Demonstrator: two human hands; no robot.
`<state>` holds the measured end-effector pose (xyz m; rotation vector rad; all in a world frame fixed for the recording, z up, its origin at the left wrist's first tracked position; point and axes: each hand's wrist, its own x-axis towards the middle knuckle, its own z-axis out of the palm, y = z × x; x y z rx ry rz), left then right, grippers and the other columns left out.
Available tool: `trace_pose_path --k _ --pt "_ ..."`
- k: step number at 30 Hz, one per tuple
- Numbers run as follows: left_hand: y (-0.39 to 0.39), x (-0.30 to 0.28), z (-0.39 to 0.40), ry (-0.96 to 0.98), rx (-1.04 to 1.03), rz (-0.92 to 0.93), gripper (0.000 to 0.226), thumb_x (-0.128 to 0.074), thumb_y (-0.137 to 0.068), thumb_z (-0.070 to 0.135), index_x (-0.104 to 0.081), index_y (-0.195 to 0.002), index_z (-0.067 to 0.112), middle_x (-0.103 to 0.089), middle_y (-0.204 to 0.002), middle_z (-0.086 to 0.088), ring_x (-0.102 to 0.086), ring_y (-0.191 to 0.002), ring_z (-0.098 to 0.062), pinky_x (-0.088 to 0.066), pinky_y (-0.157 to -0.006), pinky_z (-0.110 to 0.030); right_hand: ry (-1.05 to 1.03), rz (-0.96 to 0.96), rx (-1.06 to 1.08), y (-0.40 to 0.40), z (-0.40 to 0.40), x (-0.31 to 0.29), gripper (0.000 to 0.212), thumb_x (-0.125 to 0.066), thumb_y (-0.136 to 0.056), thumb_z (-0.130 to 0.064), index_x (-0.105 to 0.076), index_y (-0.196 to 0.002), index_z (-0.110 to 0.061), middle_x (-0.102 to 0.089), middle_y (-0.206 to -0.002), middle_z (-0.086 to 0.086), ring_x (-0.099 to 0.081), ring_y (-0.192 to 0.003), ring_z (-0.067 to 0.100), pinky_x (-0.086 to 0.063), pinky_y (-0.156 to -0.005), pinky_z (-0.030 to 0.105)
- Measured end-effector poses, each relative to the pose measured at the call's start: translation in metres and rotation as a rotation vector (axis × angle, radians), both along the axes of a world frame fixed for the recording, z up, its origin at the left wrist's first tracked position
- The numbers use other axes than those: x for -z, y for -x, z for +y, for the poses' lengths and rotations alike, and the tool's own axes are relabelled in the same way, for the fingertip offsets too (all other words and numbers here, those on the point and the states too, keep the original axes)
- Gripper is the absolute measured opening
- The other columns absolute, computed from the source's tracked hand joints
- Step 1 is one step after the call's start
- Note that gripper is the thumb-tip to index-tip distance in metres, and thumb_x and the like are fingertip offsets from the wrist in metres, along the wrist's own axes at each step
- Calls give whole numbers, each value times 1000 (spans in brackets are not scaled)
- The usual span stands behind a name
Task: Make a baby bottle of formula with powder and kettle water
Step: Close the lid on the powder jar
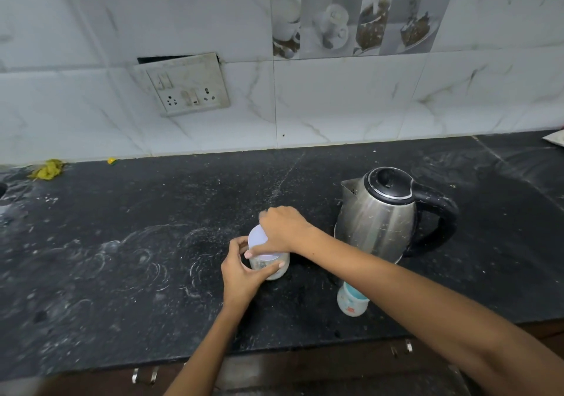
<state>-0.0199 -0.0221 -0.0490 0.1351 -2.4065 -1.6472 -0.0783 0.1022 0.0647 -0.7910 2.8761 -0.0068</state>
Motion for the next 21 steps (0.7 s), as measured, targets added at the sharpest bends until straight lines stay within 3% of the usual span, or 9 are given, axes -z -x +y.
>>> trace_pose_path --k 2,4,6,7,8,11,14,17,21 --pt "0 0 0 5 -1 -5 76 -92 -43 50 -50 -105 35 -65 -102 14 -60 -97 4 -49 -74 -16 -7 12 97 2 4 -2 70 -54 -72 -81 -42 -58 -13 -53 -65 2 -53 -68 26 -37 -60 31" --pt "0 0 0 2 -1 -13 76 -93 -43 47 -51 -106 33 -65 -105 13 -59 -102 4 -48 -79 -17 12 -30 107 6 13 -4 69 -57 -70 -80 -46 -60 -13 -52 -64 1 -56 -70 27 -36 -56 30" --pt "1 0 0 6 0 -14 78 -94 -44 43 -50 -107 32 -64 -107 14 -59 -104 3 -47 -81 -15 15 -141 4 7 21 -7 61 -74 -70 -61 -62 -102 -10 -65 -105 7 -61 -104 31 -47 -73 34" --pt "1 0 0 10 2 -14 78 -95 -44 42 -50 -107 32 -64 -107 15 -58 -104 4 -46 -80 -14 4 -197 -79 5 23 -9 70 -79 -70 -46 -54 -128 -14 -57 -129 9 -52 -122 29 -48 -88 39" --pt "1 -1 0 10 3 -12 78 -95 -43 42 -50 -107 32 -64 -106 17 -58 -103 6 -45 -80 -12 14 -227 -148 3 24 -7 79 -80 -71 -36 -45 -140 -19 -50 -139 9 -47 -128 27 -46 -97 41" --pt "0 -3 1 -3 3 -17 78 -96 -42 40 -51 -106 31 -63 -105 18 -56 -103 9 -44 -78 -11 38 -70 -90 -2 12 -3 70 -82 -65 -39 -57 -124 -12 -59 -115 13 -60 -100 30 -46 -72 33" --pt "0 -4 1 -7 13 -27 79 -96 -43 38 -51 -108 29 -62 -107 16 -56 -105 4 -43 -79 -11 5 39 -3 -5 1 0 67 -82 -60 -48 -61 -103 -1 -61 -102 17 -51 -74 26 -38 -62 30" --pt "2 -5 1 2 26 -33 81 -96 -43 37 -52 -110 25 -63 -111 9 -57 -105 -5 -44 -81 -15 26 44 35 -7 -1 3 64 -81 -62 -49 -63 -100 -1 -61 -102 17 -44 -71 23 -38 -62 31" --pt "1 -5 1 15 27 -17 80 -96 -44 35 -51 -110 25 -63 -109 8 -58 -105 -9 -45 -82 -21 144 -69 99 -15 23 -6 62 -76 -69 -58 -63 -95 -3 -60 -98 13 -58 -83 29 -46 -69 36"
